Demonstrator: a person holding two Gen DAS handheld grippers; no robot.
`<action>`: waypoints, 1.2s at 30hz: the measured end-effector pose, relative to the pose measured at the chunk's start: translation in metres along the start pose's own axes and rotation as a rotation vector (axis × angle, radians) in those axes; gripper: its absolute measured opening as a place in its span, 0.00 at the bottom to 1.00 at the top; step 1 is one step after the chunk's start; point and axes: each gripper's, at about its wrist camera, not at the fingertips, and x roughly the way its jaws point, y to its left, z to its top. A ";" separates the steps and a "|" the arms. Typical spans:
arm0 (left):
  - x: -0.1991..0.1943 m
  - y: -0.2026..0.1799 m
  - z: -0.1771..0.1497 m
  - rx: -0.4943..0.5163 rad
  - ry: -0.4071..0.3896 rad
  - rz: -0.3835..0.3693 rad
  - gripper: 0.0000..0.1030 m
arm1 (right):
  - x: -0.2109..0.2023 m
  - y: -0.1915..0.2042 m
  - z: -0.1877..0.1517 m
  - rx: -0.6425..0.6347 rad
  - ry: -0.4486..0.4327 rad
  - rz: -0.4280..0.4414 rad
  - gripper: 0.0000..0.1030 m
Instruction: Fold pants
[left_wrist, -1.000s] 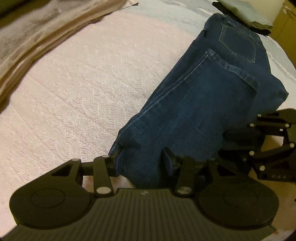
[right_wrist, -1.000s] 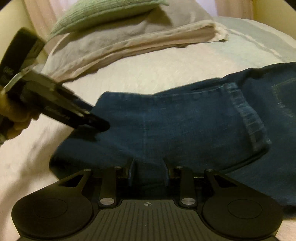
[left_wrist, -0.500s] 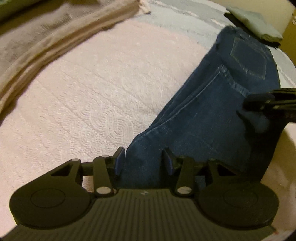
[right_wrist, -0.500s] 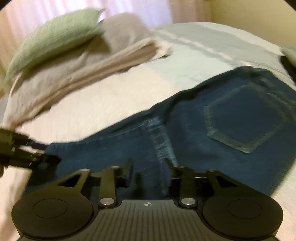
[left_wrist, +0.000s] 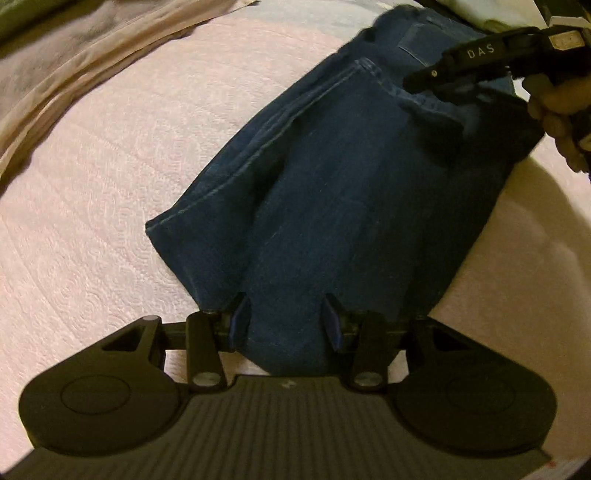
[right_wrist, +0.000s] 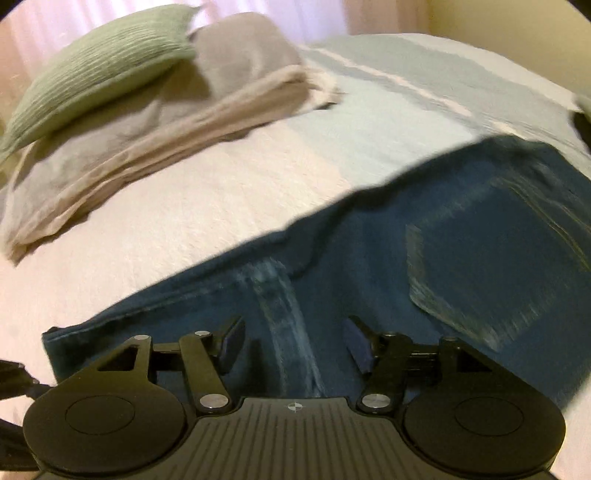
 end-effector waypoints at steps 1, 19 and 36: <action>-0.002 0.001 0.002 -0.007 0.005 -0.002 0.35 | 0.007 0.003 0.004 -0.043 0.014 0.006 0.55; -0.012 0.028 0.040 -0.111 -0.148 -0.010 0.31 | 0.057 0.005 0.035 -0.149 -0.008 0.110 0.11; 0.026 0.055 0.043 -0.177 -0.129 -0.031 0.33 | 0.030 0.029 -0.027 -0.164 0.041 0.125 0.30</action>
